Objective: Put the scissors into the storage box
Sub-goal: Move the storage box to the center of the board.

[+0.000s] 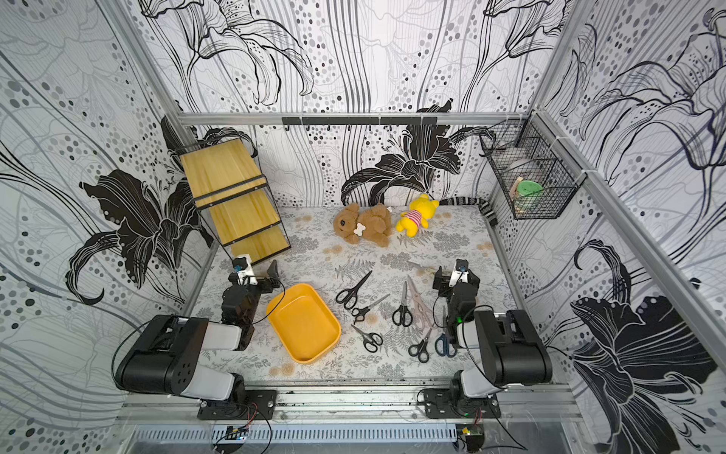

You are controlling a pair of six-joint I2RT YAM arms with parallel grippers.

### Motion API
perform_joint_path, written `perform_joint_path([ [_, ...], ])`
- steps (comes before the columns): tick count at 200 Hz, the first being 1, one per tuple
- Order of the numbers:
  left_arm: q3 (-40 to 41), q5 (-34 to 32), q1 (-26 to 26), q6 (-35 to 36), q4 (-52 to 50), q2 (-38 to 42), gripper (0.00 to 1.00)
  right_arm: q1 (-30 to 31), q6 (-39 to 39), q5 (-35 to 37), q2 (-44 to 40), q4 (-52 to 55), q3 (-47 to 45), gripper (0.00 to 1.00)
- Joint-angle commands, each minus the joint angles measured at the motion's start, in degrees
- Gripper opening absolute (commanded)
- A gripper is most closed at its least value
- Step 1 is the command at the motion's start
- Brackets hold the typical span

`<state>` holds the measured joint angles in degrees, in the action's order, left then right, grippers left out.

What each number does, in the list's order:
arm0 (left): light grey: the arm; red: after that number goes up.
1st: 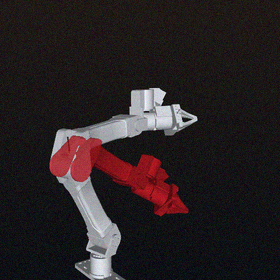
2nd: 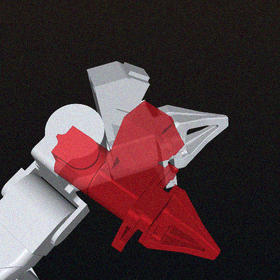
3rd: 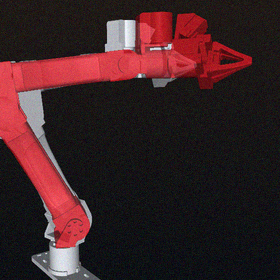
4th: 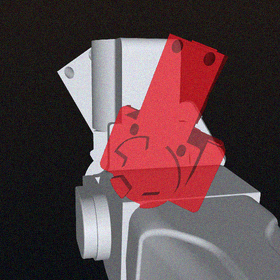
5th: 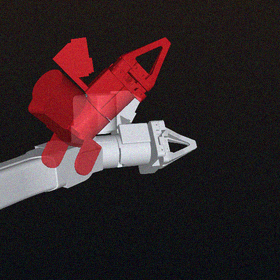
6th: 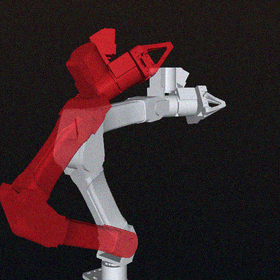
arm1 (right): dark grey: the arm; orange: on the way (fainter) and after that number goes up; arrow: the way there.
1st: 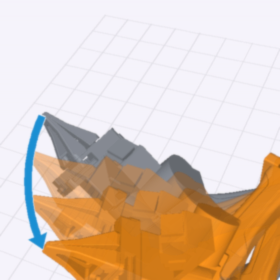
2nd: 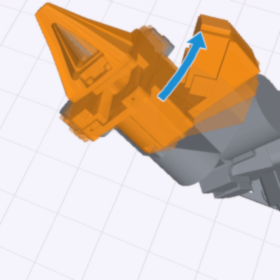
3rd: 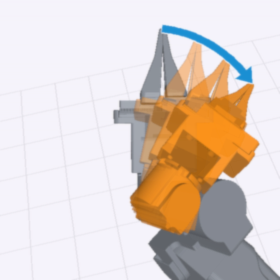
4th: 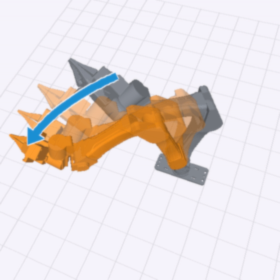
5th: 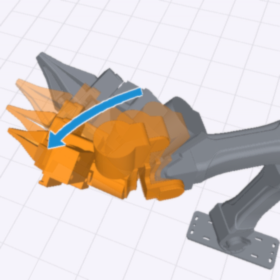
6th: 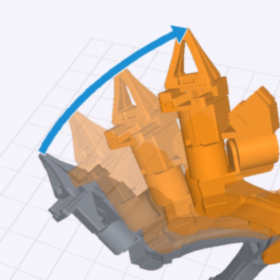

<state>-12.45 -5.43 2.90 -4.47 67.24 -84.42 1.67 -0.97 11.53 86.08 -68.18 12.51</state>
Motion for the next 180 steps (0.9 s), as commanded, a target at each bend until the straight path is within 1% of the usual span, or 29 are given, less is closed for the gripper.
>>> perform_joint_path([
  [1,0.0,-0.4,0.1,-0.5,2.3,-0.1,0.98,-0.3,-0.8,-0.5,0.0,-0.6,-0.1,0.95],
  [128,-0.3,-0.4,0.0,-0.5,1.7,-0.1,0.98,-0.6,-0.4,-1.3,0.0,-0.1,0.1,0.95],
  [136,0.0,-1.7,0.5,-0.3,2.1,0.0,0.98,-1.0,-0.3,-2.3,-0.1,0.0,0.2,0.95],
  [143,0.1,-4.9,1.5,-0.4,2.4,0.2,0.98,-1.2,-0.2,-2.6,-0.1,0.0,0.2,0.95],
  [153,0.1,-6.0,2.1,0.0,2.3,0.7,0.98,-1.2,-0.3,-2.6,-0.1,-0.1,0.1,0.95],
  [164,-1.0,-7.9,2.8,0.4,-1.2,2.9,0.98,-1.2,-0.3,-2.6,-0.1,-0.1,0.1,0.95],
  [180,-5.5,-11.1,5.0,1.6,-12.6,7.0,0.98,-1.2,-0.3,-2.5,-0.1,-0.2,0.1,0.95],
])
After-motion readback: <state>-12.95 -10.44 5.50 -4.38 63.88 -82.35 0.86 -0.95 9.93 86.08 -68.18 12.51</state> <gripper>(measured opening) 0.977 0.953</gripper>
